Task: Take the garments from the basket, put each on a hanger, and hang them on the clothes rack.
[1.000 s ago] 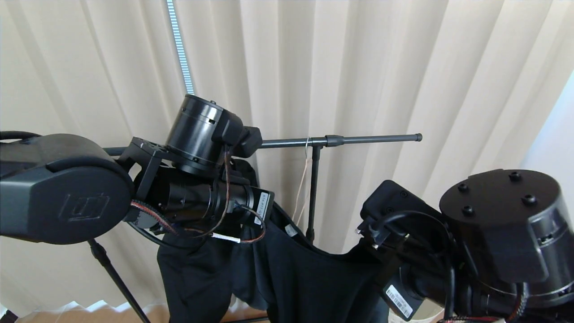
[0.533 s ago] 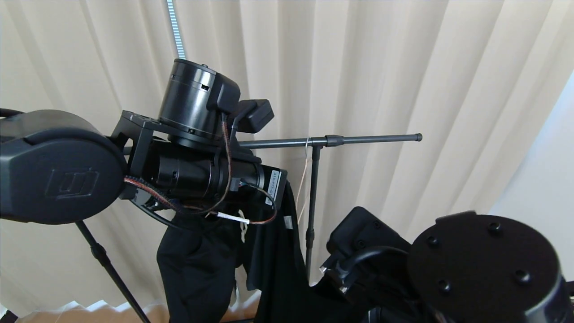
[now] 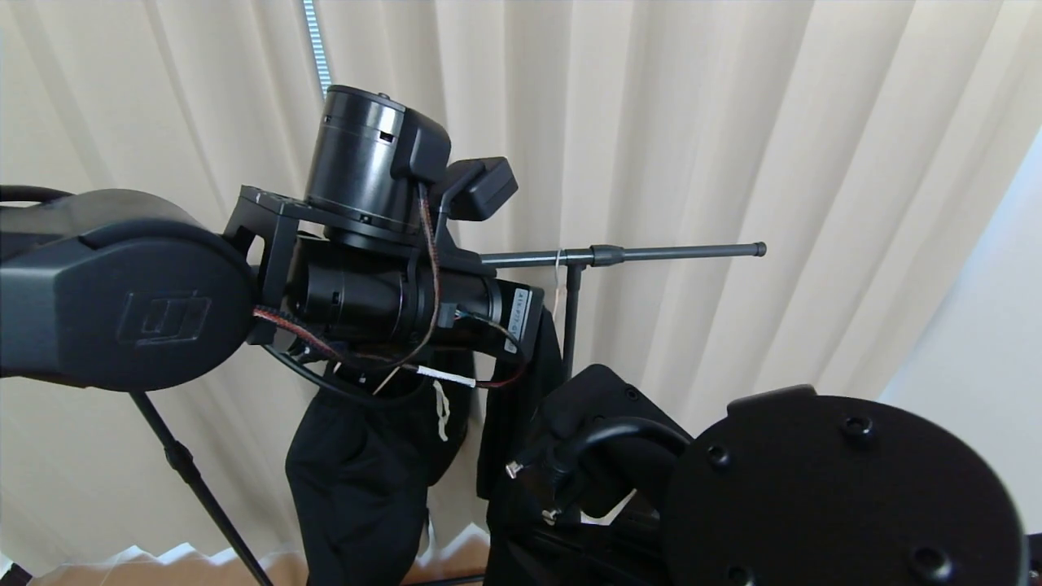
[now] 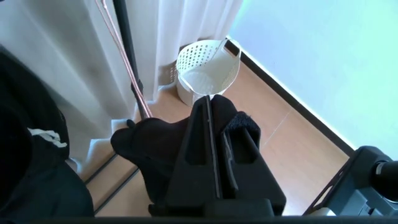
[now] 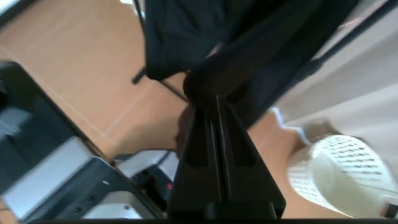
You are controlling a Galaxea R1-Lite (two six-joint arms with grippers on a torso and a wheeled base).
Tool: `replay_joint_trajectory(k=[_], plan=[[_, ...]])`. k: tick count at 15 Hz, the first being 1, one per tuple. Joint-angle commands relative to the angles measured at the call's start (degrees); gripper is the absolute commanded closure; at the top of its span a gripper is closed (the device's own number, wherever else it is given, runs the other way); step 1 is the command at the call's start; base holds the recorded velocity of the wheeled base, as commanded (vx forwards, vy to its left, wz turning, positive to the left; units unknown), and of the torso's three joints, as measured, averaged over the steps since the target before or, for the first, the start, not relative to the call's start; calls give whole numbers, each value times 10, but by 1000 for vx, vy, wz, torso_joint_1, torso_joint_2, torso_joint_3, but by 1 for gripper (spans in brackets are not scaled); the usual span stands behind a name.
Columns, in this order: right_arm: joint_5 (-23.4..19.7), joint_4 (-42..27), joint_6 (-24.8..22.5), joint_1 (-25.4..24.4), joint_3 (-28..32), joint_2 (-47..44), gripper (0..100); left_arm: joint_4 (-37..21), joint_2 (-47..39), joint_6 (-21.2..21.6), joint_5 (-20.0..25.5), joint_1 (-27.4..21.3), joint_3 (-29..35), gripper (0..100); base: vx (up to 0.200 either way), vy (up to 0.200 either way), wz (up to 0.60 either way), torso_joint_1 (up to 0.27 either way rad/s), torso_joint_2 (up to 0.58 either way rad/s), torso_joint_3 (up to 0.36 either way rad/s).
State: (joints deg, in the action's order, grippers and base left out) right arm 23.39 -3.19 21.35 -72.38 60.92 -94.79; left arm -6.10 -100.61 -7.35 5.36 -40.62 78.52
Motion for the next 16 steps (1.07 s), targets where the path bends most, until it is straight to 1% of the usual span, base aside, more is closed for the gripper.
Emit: replay_joint_trajectory(k=[1, 3, 4, 6, 8, 10, 11, 12, 13, 14, 15, 16], plan=[[-2, -1, 1, 1, 5, -1, 100, 0, 0, 0, 0, 0, -4, 100, 0, 0, 0, 0, 0, 0], [0, -4, -2, 3, 3, 1, 100, 0, 4, 0, -2, 2, -19, 100, 0, 0, 0, 0, 0, 0], [2, -9, -10, 16, 1, 5, 100, -1, 17, 1, -3, 9, -26, 100, 0, 0, 0, 0, 0, 0], [4, -14, -73, 61, -22, 21, 100, -5, 38, 10, -5, 29, -37, 100, 0, 0, 0, 0, 0, 0], [15, -13, -112, 112, -35, 27, 100, -18, 57, 14, -7, 35, -46, 100, 0, 0, 0, 0, 0, 0], [33, -7, -119, 164, -31, 19, 100, -66, 75, 45, -16, 41, -59, 100, 0, 0, 0, 0, 0, 0], [34, -1, -119, 184, -26, 18, 100, -74, 81, 50, -17, 41, -76, 100, 0, 0, 0, 0, 0, 0], [34, 3, -120, 203, -19, 16, 100, -75, 88, 52, -24, 36, -98, 100, 0, 0, 0, 0, 0, 0], [34, 4, -120, 209, -14, 16, 100, -75, 90, 53, -28, 34, -105, 100, 0, 0, 0, 0, 0, 0], [33, 5, -118, 234, 4, 9, 100, -75, 91, 61, -40, 22, -123, 100, 0, 0, 0, 0, 0, 0], [32, 14, -113, 248, 16, -4, 100, -75, 91, 62, -48, 10, -144, 100, 0, 0, 0, 0, 0, 0], [31, 34, -114, 250, 17, -7, 100, -75, 91, 61, -50, -3, -156, 100, 0, 0, 0, 0, 0, 0]])
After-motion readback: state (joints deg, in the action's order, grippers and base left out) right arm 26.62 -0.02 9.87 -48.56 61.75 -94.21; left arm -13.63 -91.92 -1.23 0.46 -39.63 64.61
